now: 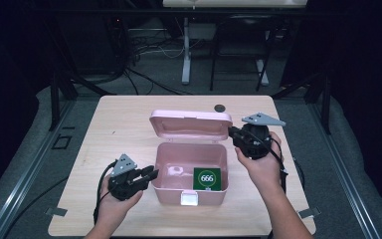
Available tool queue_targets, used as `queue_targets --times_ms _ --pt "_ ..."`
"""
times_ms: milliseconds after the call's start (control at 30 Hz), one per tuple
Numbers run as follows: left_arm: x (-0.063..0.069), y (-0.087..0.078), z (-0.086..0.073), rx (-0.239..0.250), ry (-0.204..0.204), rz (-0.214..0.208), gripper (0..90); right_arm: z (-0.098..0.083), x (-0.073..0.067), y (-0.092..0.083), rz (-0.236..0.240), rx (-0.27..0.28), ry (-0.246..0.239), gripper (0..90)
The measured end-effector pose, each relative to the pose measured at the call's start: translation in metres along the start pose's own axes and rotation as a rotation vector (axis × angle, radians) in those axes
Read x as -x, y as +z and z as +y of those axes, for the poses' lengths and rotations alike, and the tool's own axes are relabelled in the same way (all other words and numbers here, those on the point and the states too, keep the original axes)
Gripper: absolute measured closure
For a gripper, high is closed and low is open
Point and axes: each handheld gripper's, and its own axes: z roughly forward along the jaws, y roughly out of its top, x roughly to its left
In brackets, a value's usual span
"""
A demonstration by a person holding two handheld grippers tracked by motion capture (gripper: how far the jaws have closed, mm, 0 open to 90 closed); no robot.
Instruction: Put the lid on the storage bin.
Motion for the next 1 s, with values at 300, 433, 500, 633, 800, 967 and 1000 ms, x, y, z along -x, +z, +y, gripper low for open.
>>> queue_targets --times_ms 300,433,500,633,800,967,1000 --pt "0.000 0.000 0.000 0.000 -0.001 0.001 73.2 -0.014 0.002 -0.007 0.044 0.034 0.043 85.7" --pt "-0.001 0.000 0.001 -0.002 0.000 -0.003 73.6 -0.016 0.001 -0.008 0.035 0.036 0.026 85.8" --pt "-0.002 0.000 0.002 -0.003 0.001 -0.004 73.9 -0.017 -0.001 -0.009 0.030 0.038 0.021 85.9" --pt "-0.002 -0.002 0.005 0.006 0.000 -0.002 74.0 -0.018 -0.002 -0.009 0.020 0.048 0.014 86.0" --pt "-0.003 -0.007 0.015 0.041 -0.005 0.007 71.3 -0.020 -0.002 -0.011 0.029 0.040 0.017 85.9" --pt "-0.004 -0.012 0.031 0.079 0.000 0.029 67.1 -0.022 -0.001 -0.011 0.038 0.047 0.024 85.7" --pt "-0.005 -0.013 0.035 0.090 0.000 0.034 67.1 -0.023 -0.001 -0.011 0.038 0.057 0.027 85.7"
